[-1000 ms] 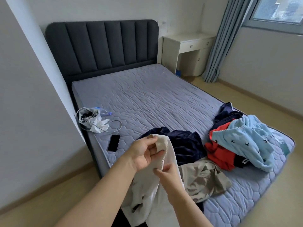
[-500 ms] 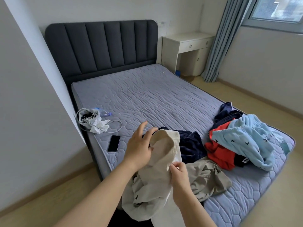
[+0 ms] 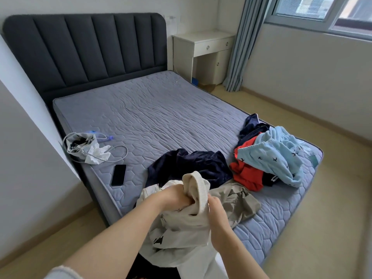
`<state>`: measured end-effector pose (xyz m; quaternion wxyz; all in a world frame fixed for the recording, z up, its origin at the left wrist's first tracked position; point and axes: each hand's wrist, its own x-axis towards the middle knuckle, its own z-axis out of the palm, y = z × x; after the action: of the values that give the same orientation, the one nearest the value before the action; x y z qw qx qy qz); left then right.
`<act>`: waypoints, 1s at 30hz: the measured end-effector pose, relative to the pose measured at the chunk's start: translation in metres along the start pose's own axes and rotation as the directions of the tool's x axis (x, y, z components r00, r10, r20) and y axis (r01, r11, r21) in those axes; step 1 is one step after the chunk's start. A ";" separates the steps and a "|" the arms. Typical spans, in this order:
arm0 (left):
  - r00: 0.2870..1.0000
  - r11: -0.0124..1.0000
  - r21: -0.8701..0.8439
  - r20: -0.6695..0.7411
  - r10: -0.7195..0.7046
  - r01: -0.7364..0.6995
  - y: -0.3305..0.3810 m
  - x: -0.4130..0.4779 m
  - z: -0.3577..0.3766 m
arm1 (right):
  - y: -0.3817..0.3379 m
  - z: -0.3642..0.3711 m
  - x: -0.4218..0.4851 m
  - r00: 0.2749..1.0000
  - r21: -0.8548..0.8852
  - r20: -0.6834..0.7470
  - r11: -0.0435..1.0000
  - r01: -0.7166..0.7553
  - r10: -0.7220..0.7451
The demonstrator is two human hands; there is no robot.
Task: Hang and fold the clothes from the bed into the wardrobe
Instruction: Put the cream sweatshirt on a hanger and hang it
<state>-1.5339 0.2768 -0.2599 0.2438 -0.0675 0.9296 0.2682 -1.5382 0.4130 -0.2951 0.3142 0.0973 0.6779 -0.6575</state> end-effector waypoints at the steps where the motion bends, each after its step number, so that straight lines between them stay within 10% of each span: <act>1: 0.999 0.993 -0.115 -0.010 -0.034 0.033 0.000 0.002 0.005 | -0.002 0.000 0.000 1.000 0.039 0.014 0.999 -0.004 0.004; 5: 0.954 0.905 -0.411 -0.216 -0.209 0.106 0.002 0.006 0.003 | -0.026 0.001 -0.004 0.989 0.096 -0.027 0.985 0.146 -0.144; 10: 0.827 0.582 -0.790 -0.451 -0.336 -0.194 0.027 -0.007 -0.068 | -0.122 0.020 -0.003 0.924 0.122 -0.029 0.916 0.381 -0.381; 16: 0.587 0.390 -0.701 -0.713 -0.383 -0.597 0.069 -0.061 -0.179 | -0.254 0.065 -0.046 0.691 0.063 -0.039 0.689 0.722 -0.722; 23: 0.340 0.414 -0.464 -0.877 -0.339 -0.783 0.101 -0.129 -0.237 | -0.333 0.092 -0.104 0.479 0.103 0.004 0.477 0.873 -0.878; 30: 0.561 0.560 -0.576 -0.797 -0.223 -0.595 0.084 -0.128 -0.218 | -0.322 0.074 -0.099 0.454 0.005 0.043 0.454 0.891 -0.890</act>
<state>-1.5345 0.2314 0.0027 -0.2986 -0.1686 0.7025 0.6236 -1.6145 0.3325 0.0319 -0.0611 -0.2869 0.6284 -0.7205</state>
